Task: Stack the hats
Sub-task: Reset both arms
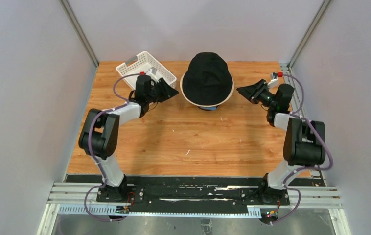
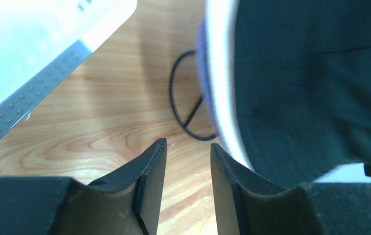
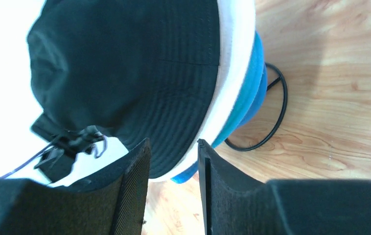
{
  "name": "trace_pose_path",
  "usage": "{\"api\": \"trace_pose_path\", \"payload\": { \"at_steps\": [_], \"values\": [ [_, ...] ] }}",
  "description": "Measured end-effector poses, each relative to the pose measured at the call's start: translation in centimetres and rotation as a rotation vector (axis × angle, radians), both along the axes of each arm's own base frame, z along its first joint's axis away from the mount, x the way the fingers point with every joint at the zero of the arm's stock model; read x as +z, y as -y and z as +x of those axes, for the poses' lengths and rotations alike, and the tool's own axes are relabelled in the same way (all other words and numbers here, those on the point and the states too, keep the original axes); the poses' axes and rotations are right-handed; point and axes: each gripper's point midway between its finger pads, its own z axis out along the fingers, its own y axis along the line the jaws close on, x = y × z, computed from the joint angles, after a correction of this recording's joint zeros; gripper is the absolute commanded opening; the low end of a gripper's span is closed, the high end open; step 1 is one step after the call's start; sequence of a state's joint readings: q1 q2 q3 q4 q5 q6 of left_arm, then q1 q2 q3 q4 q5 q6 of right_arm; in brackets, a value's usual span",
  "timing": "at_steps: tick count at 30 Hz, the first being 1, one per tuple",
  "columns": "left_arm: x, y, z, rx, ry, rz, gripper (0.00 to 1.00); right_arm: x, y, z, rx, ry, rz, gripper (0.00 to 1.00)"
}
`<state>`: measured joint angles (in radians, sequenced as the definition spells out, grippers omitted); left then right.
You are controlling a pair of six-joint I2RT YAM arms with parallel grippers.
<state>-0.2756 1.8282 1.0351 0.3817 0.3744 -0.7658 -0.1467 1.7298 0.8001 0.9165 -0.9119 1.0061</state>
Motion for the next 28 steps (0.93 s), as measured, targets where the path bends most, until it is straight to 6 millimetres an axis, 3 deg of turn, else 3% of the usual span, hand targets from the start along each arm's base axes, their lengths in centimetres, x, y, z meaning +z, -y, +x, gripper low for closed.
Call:
{"api": "trace_pose_path", "payload": {
  "at_steps": [1, 2, 3, 7, 12, 15, 20, 24, 28],
  "values": [
    [1.5, -0.2, -0.1, 0.004, 0.031, 0.002, 0.53, 0.8, 0.2, -0.3, -0.012, 0.017, -0.032, 0.45],
    [3.0, -0.4, -0.3, 0.012, 0.064, 0.004, 0.73, 1.5, 0.5, -0.5, -0.035, 0.026, -0.076, 0.49],
    [4.9, -0.7, -0.7, 0.017, 0.108, 0.005, 0.99, 2.1, 0.7, -0.9, -0.056, 0.033, -0.120, 0.54],
    [10.9, -2.0, -3.0, 0.054, 0.252, 0.040, 0.98, 6.8, 2.2, -2.3, -0.173, 0.110, -0.328, 0.70],
    [18.2, -3.7, -7.0, 0.122, 0.427, 0.143, 0.98, 13.5, 4.3, -5.3, -0.331, 0.212, -0.515, 0.75],
    [21.2, -5.1, -9.4, 0.180, 0.497, 0.202, 0.98, 15.2, 6.0, -7.2, -0.447, 0.213, -0.614, 0.77],
    [23.0, -7.8, -11.8, 0.273, 0.549, 0.234, 0.98, 14.5, 8.7, -9.0, -0.599, 0.121, -0.747, 0.79],
    [22.4, -8.9, -12.1, 0.310, 0.528, 0.278, 0.98, 12.9, 10.4, -9.7, -0.680, 0.049, -0.806, 0.79],
    [20.8, -9.4, -12.2, 0.316, 0.501, 0.316, 0.98, 11.3, 10.4, -9.9, -0.691, 0.013, -0.836, 0.80]
  ]
}}
